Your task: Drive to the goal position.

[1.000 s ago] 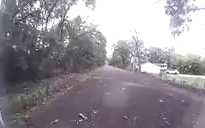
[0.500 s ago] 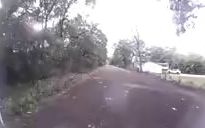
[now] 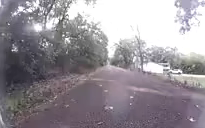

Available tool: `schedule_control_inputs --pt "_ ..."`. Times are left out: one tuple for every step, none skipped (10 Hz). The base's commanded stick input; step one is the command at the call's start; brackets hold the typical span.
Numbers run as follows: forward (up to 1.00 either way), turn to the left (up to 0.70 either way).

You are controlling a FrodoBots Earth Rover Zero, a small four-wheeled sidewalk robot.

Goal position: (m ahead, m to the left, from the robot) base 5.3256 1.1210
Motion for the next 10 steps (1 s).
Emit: schedule_control_inputs --pt "0.7 -0.07" --pt "0.7 0.0" --pt "0.7 0.0" --pt "0.7 0.0" --pt "0.7 0.0" --pt "0.7 0.0" --pt "0.7 0.0" --pt "0.7 0.0" --pt "0.7 0.0" --pt "0.7 0.0"
